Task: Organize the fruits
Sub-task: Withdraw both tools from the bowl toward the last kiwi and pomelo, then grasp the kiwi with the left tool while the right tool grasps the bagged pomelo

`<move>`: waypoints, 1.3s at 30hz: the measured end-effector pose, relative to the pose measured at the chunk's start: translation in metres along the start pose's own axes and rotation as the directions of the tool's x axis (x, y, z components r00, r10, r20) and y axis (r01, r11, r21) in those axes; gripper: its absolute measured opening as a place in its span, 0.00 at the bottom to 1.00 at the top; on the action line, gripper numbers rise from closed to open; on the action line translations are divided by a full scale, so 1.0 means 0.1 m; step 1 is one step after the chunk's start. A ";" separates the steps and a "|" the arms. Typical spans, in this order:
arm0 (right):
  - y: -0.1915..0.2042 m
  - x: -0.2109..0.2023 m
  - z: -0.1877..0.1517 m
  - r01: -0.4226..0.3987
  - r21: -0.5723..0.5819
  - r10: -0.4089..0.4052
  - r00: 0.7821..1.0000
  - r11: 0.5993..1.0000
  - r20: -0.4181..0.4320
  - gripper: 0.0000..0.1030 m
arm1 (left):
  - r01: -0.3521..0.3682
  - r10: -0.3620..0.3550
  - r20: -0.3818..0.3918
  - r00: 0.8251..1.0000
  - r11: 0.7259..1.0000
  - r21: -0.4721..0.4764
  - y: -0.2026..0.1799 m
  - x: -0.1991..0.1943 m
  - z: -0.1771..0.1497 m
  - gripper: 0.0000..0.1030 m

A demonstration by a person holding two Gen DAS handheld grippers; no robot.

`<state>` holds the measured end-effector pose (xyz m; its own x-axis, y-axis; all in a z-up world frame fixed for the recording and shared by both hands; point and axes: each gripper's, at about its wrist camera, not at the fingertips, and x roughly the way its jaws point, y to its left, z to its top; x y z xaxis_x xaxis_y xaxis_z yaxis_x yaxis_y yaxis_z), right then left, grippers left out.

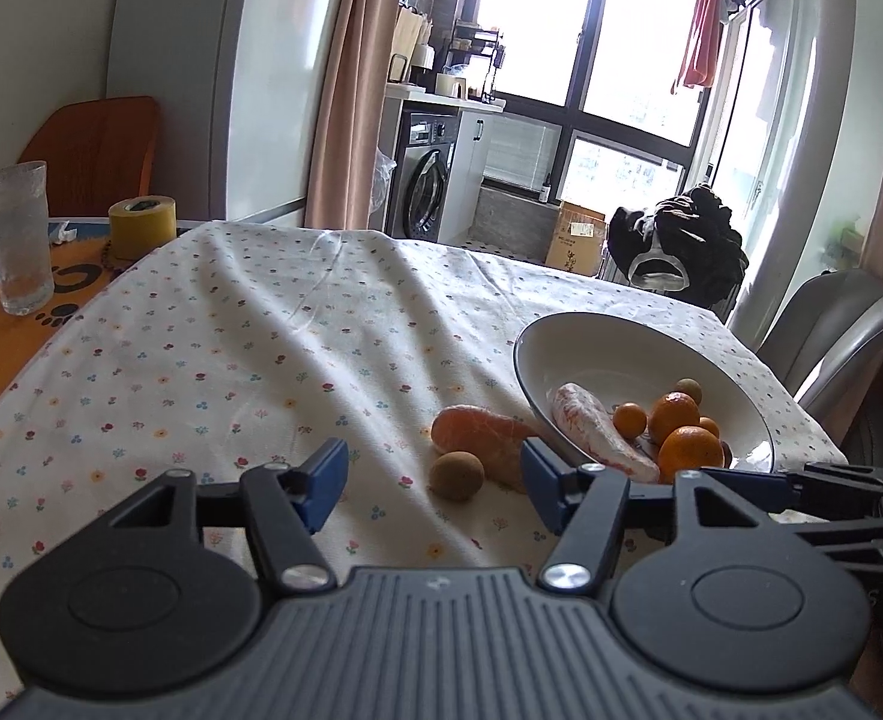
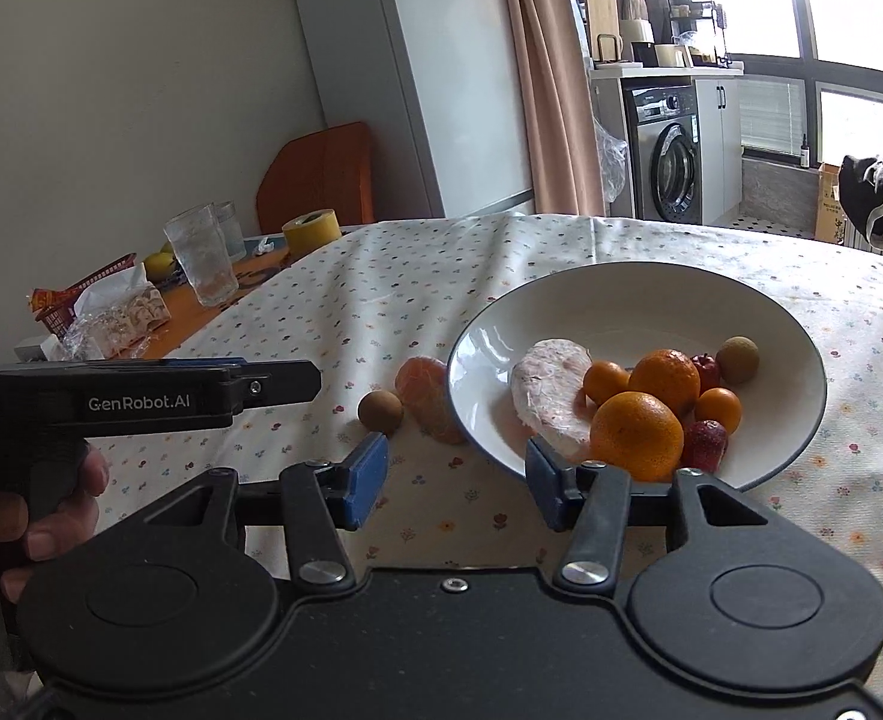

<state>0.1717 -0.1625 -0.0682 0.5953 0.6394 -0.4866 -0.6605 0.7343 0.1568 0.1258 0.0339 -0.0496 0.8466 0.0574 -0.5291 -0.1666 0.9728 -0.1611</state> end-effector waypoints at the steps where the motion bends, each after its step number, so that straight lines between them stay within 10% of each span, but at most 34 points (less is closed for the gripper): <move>1: 0.01 0.01 0.00 0.003 -0.006 -0.003 1.000 1.000 0.002 0.50 | 0.004 -0.004 -0.006 1.000 1.000 -0.001 0.00 0.02 0.00 0.57; 19: 0.08 0.26 0.00 -0.064 -0.011 0.063 0.996 0.998 -0.067 0.43 | 0.028 -0.028 -0.058 0.998 1.000 0.007 -0.03 0.30 -0.05 0.43; 27: -0.06 0.36 -0.02 -0.012 0.048 0.016 0.996 0.999 -0.087 0.17 | 0.039 -0.037 -0.081 0.996 0.999 0.018 -0.06 0.44 -0.06 0.43; 39: -0.19 0.50 0.08 0.011 0.076 -0.004 0.996 0.997 -0.089 0.22 | 0.038 -0.036 -0.107 0.994 0.999 0.019 -0.09 0.63 -0.05 0.37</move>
<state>0.2181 -0.1429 -0.0883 0.5547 0.6138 -0.5618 -0.6173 0.7563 0.2168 0.1781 0.0273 -0.0852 0.7930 -0.0018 -0.6092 -0.1247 0.9784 -0.1651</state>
